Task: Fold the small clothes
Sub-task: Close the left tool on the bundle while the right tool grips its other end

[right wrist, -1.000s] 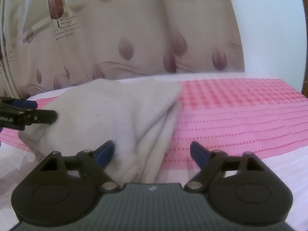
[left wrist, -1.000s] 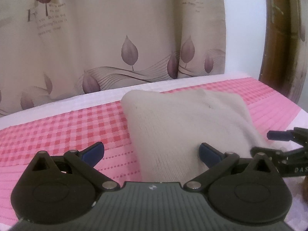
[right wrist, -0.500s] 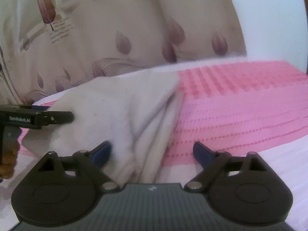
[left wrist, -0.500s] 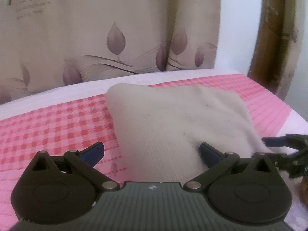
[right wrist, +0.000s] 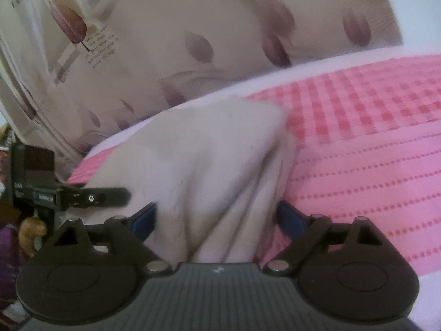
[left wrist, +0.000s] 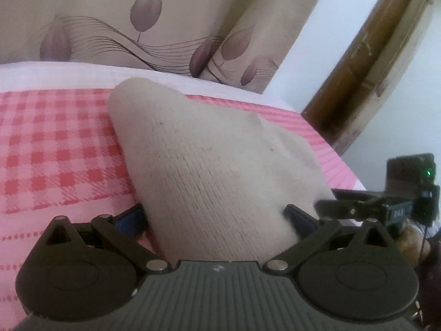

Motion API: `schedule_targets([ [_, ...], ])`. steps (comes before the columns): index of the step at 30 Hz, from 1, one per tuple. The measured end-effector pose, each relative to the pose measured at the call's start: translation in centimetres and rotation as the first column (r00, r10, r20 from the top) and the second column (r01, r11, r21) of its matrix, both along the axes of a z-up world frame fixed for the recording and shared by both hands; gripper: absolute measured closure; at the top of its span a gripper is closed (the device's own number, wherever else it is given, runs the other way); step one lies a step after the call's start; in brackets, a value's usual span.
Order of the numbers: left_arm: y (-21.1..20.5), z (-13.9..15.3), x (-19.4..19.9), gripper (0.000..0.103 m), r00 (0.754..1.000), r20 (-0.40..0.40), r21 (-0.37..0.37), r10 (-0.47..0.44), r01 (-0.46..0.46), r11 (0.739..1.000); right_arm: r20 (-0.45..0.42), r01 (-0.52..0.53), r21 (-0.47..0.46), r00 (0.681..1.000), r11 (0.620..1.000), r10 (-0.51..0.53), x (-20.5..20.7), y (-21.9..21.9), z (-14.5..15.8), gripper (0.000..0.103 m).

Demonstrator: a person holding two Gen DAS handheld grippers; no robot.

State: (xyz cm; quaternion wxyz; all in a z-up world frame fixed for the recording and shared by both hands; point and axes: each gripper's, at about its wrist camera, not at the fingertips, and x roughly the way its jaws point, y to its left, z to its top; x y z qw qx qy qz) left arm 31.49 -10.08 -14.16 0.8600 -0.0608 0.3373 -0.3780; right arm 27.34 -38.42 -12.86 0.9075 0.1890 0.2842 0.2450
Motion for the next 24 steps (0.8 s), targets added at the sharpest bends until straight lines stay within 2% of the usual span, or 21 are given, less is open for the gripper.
schedule_targets([
  [2, 0.0, 0.0, 0.3, 0.002, 1.0, 0.0, -0.007, -0.015, 0.015, 1.0, -0.004, -0.028, 0.007, 1.0, 1.0, 0.028, 0.5, 0.1, 0.1, 0.01],
  [6, 0.1, -0.2, 0.8, 0.002, 0.999, -0.001, -0.037, -0.046, 0.046, 0.998, -0.037, -0.085, 0.111, 0.995, 0.99, 0.09, 2.0, -0.8, -0.1, 0.009],
  [9, 0.1, -0.4, 1.0, 0.002, 0.999, 0.006, -0.058, -0.051, 0.052, 0.997, -0.031, -0.107, 0.13, 0.993, 0.986, 0.112, 2.6, -0.9, -0.2, 0.01],
  [10, 0.0, -0.4, 1.0, 0.004, 0.999, 0.013, -0.055, -0.044, 0.044, 0.997, -0.024, -0.111, 0.12, 0.993, 0.987, 0.115, 2.7, -0.7, -0.2, 0.01],
  [11, -0.2, -0.4, 0.8, 0.011, 0.999, 0.024, -0.043, -0.034, 0.035, 0.998, -0.015, -0.113, 0.1, 0.993, 0.989, 0.115, 2.8, -0.3, -0.1, 0.01],
  [12, -0.4, -0.3, 0.7, 0.02, 0.999, 0.039, -0.025, -0.024, 0.025, 0.999, -0.008, -0.108, 0.072, 0.994, 0.992, 0.109, 2.8, 0.1, 0.1, 0.017],
  [13, -0.6, -0.3, 0.6, 0.022, 0.999, 0.05, -0.012, -0.013, 0.014, 1.0, -0.008, -0.097, 0.047, 0.995, 0.994, 0.097, 2.9, 0.5, 0.2, 0.034],
  [15, -0.4, -0.3, 0.6, 0.031, 0.999, 0.04, -0.029, 0.0, 0.001, 1.0, -0.02, -0.073, 0.061, 0.997, 0.995, 0.074, 2.9, 0.8, 0.0, 0.04],
  [18, -0.2, -0.2, 0.3, 0.04, 0.998, 0.054, -0.048, 0.024, -0.022, 0.999, -0.033, -0.041, 0.09, 0.998, 0.995, 0.045, 2.6, 1.2, 0.0, 0.047],
  [21, -0.8, 0.3, -1.0, 0.042, 0.991, 0.127, -0.02, 0.044, -0.042, 0.999, -0.023, -0.032, 0.113, 0.999, 0.993, 0.035, 2.5, 1.4, 0.0, 0.049],
  [23, -1.5, 0.8, -1.5, 0.041, 0.986, 0.163, 0.029, 0.031, -0.037, 0.999, -0.029, -0.025, 0.167, 0.999, 0.986, 0.03, 2.4, 1.0, -0.3, 0.05],
  [24, -1.8, 0.9, -1.6, 0.04, 0.986, 0.167, 0.05, 0.027, -0.036, 0.998, -0.025, -0.028, 0.164, 0.999, 0.986, 0.032, 2.3, 1.0, -0.4, 0.05],
])
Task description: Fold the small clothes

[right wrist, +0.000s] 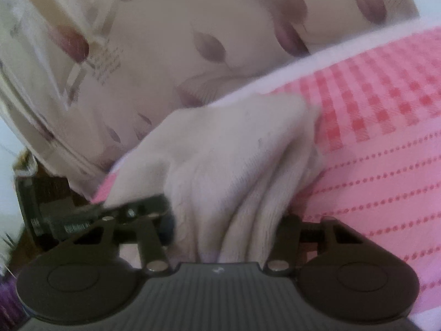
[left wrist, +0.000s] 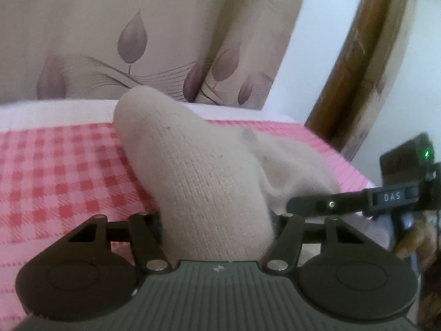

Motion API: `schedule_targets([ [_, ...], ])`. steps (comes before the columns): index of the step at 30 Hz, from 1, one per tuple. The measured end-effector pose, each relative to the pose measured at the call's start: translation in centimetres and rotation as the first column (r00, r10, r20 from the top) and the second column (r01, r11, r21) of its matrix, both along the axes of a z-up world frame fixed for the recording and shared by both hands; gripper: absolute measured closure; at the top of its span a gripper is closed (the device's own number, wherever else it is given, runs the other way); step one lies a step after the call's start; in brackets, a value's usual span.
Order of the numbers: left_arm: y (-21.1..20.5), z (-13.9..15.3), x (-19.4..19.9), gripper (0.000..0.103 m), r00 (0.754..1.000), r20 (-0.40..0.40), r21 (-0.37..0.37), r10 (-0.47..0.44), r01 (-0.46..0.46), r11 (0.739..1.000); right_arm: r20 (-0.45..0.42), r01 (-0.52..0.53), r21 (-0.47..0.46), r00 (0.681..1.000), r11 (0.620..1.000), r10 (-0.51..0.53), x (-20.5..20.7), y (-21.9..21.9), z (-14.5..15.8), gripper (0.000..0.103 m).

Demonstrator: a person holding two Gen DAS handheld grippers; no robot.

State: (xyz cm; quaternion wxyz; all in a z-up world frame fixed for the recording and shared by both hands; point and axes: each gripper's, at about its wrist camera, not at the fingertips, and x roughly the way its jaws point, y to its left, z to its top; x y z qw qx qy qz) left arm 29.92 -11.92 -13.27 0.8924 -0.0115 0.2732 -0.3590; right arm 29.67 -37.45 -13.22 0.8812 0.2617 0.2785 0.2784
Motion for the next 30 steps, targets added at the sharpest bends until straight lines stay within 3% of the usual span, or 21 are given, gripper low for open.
schedule_targets([
  [6, -0.3, 0.1, 1.1, 0.021, 0.999, -0.048, 0.04, -0.013, 0.015, 0.999, -0.046, -0.021, 0.018, 0.999, 1.0, 0.022, 0.8, -0.6, -0.2, 0.038],
  [10, -0.3, -0.4, 1.6, 0.015, 0.998, -0.06, 0.027, -0.009, 0.011, 1.0, -0.029, -0.035, 0.017, 0.999, 0.999, 0.036, 0.9, -0.3, -0.2, 0.033],
  [14, -0.4, -0.7, 1.3, 0.03, 1.0, -0.031, 0.016, -0.001, 0.002, 1.0, 0.013, -0.031, -0.092, 0.999, 0.995, 0.033, 0.5, 1.2, 0.4, 0.041],
  [18, -0.9, 0.0, -0.2, 0.044, 0.999, 0.029, 0.048, 0.02, -0.021, 0.999, 0.008, -0.005, -0.057, 1.0, 0.998, 0.005, 0.0, 1.2, 0.2, 0.048],
  [24, -0.7, 1.1, -2.3, 0.048, 0.997, 0.065, 0.055, 0.041, -0.045, 0.998, 0.008, 0.025, 0.068, 1.0, 0.997, -0.026, -1.5, 1.3, 0.1, 0.051],
  [30, 0.6, 2.4, -5.1, 0.049, 0.994, 0.084, 0.073, 0.071, -0.077, 0.994, 0.016, 0.028, 0.137, 0.999, 0.99, -0.03, -3.8, 2.8, 0.7, 0.052],
])
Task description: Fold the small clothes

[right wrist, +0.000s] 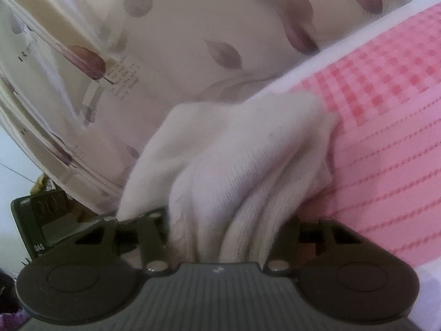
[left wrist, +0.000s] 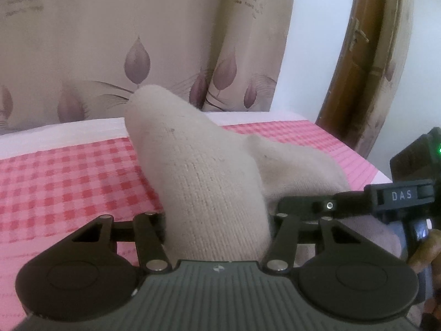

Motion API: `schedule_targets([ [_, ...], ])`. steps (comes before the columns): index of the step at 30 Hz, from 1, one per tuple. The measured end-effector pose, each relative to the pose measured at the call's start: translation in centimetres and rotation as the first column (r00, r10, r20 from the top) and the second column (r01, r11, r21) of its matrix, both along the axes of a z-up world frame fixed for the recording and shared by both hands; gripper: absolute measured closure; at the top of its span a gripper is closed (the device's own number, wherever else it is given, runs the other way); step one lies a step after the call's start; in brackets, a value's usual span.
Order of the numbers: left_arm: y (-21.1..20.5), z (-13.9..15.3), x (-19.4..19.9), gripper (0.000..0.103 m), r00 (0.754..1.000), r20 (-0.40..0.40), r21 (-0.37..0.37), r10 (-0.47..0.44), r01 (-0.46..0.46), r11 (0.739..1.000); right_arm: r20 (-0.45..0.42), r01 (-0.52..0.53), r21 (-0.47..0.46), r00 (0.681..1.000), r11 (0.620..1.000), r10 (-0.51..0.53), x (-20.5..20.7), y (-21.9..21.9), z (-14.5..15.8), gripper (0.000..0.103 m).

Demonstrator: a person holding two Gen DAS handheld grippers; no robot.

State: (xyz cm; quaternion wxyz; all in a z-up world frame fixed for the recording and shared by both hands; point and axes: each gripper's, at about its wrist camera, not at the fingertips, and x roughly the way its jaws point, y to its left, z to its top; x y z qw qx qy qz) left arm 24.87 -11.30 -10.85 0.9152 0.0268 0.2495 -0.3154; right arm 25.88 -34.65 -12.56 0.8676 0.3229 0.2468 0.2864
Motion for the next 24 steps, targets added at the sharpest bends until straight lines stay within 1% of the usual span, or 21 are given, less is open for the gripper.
schedule_targets([
  [5, 1.9, 0.9, -2.6, 0.049, 1.0, 0.005, 0.008, 0.03, -0.03, 1.0, 0.006, -0.023, 0.023, 1.0, 0.999, 0.023, -1.6, 1.8, 0.7, 0.052],
  [10, 4.0, 1.7, -5.6, 0.049, 0.998, 0.021, 0.017, 0.056, -0.056, 0.998, 0.018, -0.053, 0.015, 0.998, 0.998, 0.053, -3.8, 4.0, 1.5, 0.052],
  [13, 5.6, 2.2, -7.6, 0.049, 0.997, 0.035, 0.019, 0.069, -0.07, 0.997, 0.029, -0.071, 0.028, 0.997, 0.997, 0.07, -5.2, 5.4, 1.8, 0.052],
  [16, 7.1, 2.6, -9.5, 0.049, 0.996, 0.037, 0.012, 0.087, -0.087, 0.996, 0.037, -0.088, 0.038, 0.996, 0.995, 0.086, -6.3, 6.5, 2.1, 0.051],
  [24, 10.5, 2.9, -13.4, 0.049, 0.99, 0.036, -0.012, 0.134, -0.134, 0.991, 0.069, -0.131, 0.015, 0.989, 0.991, 0.13, -9.2, 9.7, 2.9, 0.051],
])
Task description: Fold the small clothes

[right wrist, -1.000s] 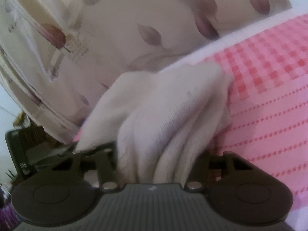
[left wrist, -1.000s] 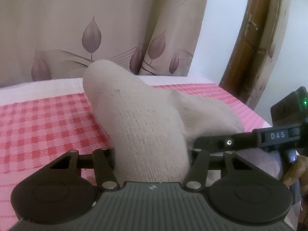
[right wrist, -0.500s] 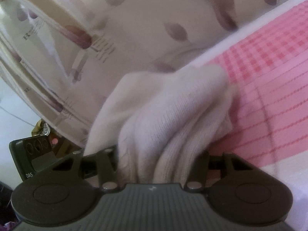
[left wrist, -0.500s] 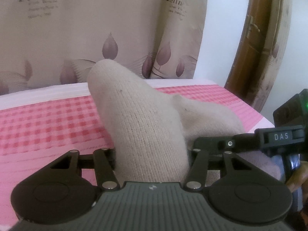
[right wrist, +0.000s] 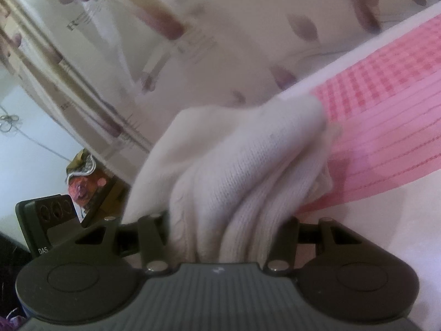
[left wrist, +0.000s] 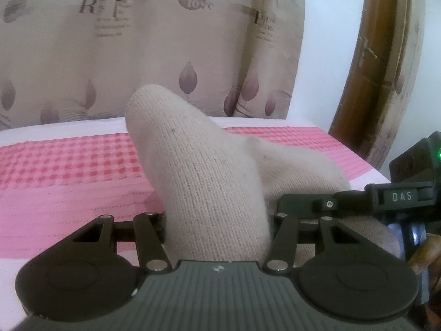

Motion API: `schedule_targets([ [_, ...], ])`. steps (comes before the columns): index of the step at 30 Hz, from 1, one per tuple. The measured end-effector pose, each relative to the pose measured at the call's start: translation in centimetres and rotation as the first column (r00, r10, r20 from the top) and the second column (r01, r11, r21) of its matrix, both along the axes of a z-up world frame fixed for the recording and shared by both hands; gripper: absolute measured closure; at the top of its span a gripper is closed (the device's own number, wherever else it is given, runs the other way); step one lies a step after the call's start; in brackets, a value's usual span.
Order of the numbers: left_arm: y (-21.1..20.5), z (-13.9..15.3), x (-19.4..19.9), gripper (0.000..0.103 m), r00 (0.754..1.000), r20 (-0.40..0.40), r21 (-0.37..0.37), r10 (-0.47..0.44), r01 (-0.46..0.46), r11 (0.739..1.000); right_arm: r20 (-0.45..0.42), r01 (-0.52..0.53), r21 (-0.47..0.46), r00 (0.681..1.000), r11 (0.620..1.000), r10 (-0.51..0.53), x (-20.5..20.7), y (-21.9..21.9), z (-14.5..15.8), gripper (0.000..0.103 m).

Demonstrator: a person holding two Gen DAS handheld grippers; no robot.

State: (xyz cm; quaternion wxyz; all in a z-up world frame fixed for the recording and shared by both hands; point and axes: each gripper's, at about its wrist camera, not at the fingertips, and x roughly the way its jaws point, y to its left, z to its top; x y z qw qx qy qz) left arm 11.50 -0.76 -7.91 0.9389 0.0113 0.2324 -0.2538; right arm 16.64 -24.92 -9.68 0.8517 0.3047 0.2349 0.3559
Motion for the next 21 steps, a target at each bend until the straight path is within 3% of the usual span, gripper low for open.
schedule_targets([
  [21, 3.7, -0.9, -4.3, 0.049, 0.998, 0.02, -0.006, 0.052, -0.052, 0.999, 0.017, -0.026, -0.027, 1.0, 0.999, 0.026, -3.0, 4.3, -0.2, 0.051],
])
